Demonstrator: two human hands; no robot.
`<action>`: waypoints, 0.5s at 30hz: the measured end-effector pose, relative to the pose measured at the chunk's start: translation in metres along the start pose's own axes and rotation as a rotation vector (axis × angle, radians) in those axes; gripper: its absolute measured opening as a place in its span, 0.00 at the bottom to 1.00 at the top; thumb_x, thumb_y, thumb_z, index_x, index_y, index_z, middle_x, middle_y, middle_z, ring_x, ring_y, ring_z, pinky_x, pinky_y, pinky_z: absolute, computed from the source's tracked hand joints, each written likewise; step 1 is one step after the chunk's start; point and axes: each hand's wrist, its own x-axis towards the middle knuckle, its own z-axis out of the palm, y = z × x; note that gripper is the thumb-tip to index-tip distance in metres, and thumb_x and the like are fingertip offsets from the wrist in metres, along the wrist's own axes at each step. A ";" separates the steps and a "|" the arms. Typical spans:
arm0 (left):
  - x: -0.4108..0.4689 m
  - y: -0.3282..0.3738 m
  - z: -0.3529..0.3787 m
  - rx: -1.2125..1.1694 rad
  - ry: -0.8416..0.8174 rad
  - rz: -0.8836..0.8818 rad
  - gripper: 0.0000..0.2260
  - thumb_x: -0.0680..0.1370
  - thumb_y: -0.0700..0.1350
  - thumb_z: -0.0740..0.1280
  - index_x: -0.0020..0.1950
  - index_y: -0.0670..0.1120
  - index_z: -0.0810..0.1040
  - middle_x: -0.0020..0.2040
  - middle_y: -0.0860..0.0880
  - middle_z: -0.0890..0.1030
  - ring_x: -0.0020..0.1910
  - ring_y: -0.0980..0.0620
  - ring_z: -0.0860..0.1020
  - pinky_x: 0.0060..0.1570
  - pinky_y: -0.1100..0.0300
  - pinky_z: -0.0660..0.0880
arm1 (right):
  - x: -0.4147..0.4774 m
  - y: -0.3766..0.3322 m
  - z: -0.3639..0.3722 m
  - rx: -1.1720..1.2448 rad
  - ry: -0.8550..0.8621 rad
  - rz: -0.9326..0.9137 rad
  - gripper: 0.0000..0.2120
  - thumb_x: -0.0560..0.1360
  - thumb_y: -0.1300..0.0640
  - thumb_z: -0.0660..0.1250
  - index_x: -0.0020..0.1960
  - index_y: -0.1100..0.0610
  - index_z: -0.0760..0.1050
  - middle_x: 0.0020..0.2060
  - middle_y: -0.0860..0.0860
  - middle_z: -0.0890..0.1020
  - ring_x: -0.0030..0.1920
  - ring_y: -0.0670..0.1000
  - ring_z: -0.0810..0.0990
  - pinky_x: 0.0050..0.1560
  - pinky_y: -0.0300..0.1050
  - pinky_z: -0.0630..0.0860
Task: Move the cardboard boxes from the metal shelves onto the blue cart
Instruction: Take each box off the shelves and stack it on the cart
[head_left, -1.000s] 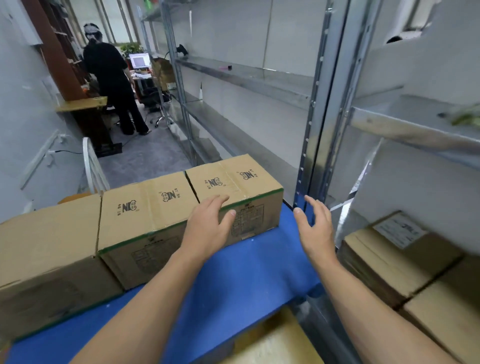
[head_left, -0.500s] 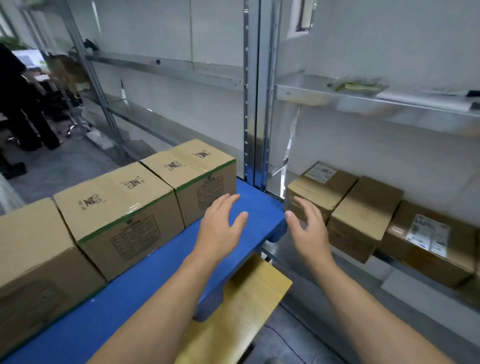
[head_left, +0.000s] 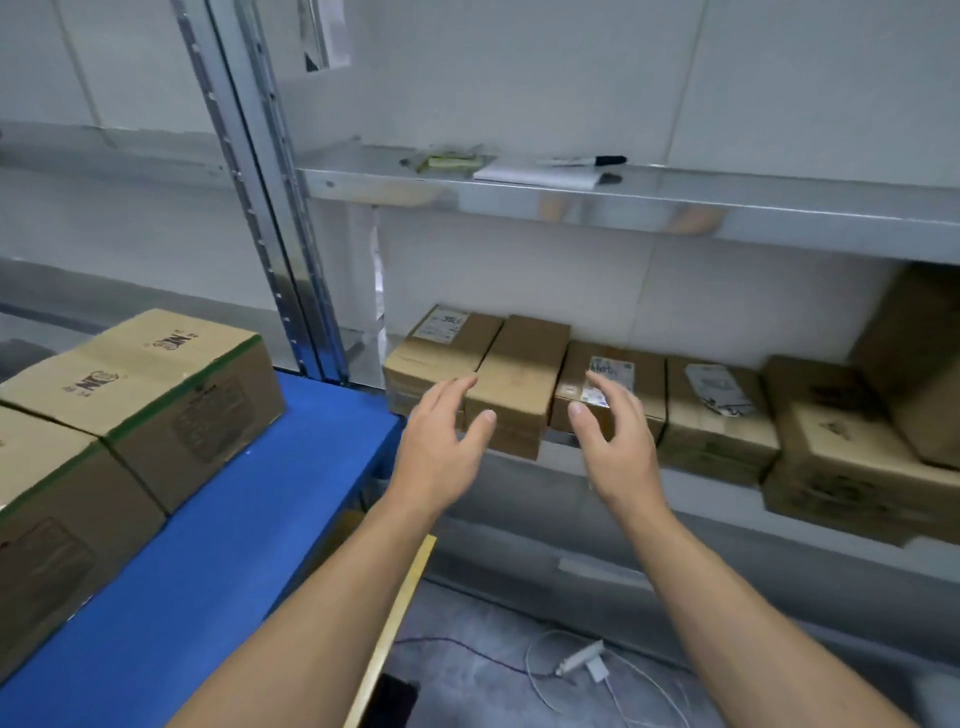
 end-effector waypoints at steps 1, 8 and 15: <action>0.003 0.010 0.011 -0.002 -0.016 0.023 0.22 0.81 0.53 0.63 0.74 0.54 0.68 0.73 0.54 0.69 0.73 0.54 0.65 0.71 0.48 0.65 | 0.001 0.003 -0.014 -0.001 0.026 -0.003 0.19 0.80 0.52 0.65 0.71 0.50 0.72 0.67 0.44 0.72 0.68 0.40 0.68 0.69 0.38 0.63; 0.024 0.097 0.102 -0.082 -0.078 0.169 0.21 0.80 0.48 0.66 0.73 0.49 0.71 0.72 0.52 0.71 0.71 0.57 0.66 0.68 0.65 0.60 | 0.012 0.032 -0.128 -0.036 0.156 -0.034 0.21 0.78 0.46 0.63 0.70 0.49 0.72 0.67 0.44 0.72 0.66 0.37 0.70 0.68 0.36 0.65; 0.024 0.196 0.196 -0.209 -0.118 0.276 0.20 0.80 0.48 0.66 0.73 0.50 0.71 0.70 0.54 0.72 0.67 0.63 0.66 0.69 0.64 0.62 | 0.018 0.058 -0.253 -0.077 0.264 -0.074 0.20 0.78 0.43 0.62 0.69 0.42 0.70 0.69 0.41 0.71 0.71 0.38 0.67 0.69 0.39 0.65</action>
